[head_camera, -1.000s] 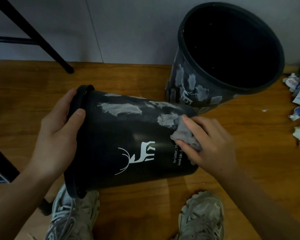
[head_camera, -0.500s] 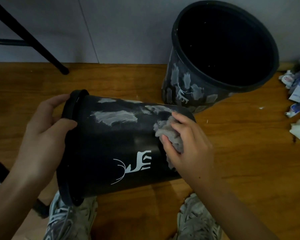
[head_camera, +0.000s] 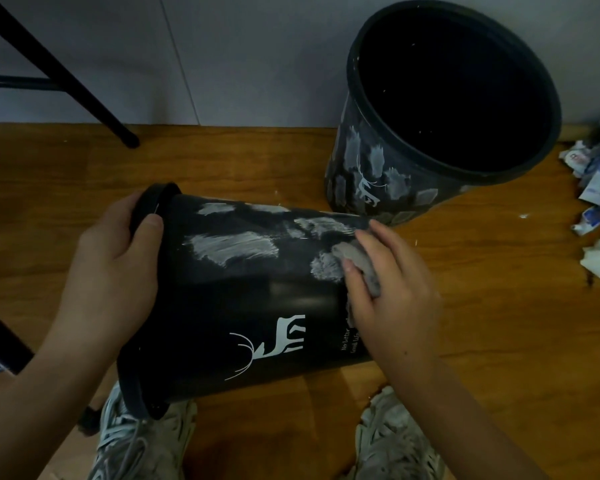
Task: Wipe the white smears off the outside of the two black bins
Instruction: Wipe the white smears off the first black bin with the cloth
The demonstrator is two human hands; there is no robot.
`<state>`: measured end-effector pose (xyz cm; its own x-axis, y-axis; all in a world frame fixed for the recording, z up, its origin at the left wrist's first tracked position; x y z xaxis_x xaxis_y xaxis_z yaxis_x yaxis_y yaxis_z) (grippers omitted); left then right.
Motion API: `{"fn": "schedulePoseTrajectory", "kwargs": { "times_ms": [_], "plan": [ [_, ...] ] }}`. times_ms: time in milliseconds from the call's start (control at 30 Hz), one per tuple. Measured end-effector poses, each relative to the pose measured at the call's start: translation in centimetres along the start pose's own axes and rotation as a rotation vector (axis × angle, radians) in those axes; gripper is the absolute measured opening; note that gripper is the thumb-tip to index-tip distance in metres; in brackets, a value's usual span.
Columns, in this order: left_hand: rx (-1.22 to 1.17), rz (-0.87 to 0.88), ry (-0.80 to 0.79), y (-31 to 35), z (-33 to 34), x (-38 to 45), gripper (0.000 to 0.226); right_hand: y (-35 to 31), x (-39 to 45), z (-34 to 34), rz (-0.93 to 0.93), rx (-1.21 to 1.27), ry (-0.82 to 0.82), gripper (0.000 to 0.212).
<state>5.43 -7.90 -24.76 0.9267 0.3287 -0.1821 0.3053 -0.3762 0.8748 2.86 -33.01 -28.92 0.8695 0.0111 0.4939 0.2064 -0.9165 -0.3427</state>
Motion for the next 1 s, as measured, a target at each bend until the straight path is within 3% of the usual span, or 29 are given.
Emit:
{"fn": "schedulePoseTrajectory", "kwargs": {
  "times_ms": [167,400,633,833,1000],
  "plan": [
    [0.028,0.007,-0.012,0.1,0.0,-0.3,0.036,-3.3,0.3,0.8,-0.173,0.076,-0.065,0.029],
    [0.042,0.055,0.001,0.3,0.3,-0.7,0.035,0.7,-0.7,0.0,0.012,-0.052,0.064,0.023],
    [0.025,0.074,-0.005,0.2,0.1,-0.9,0.032,-2.7,-0.9,0.4,-0.192,0.036,-0.011,0.023],
    [0.016,0.079,-0.025,0.2,0.0,-1.1,0.031,0.2,-1.1,-0.3,-0.016,-0.028,0.064,0.024],
    [0.026,0.077,-0.016,0.1,0.0,-1.0,0.028,-2.4,-0.9,0.3,-0.158,0.052,-0.033,0.025]
  ]
}}
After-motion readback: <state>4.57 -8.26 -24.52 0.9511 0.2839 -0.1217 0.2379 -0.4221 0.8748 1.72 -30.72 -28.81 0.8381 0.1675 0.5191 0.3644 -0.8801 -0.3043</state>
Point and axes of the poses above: each hand's wrist, its own x-axis towards the middle knuckle, its own z-axis out of the palm, y = z × x, the point moved 2 cm from there along x, towards the middle knuckle, and after that the axes turned 3 degrees about y, right-handed, at the moved point
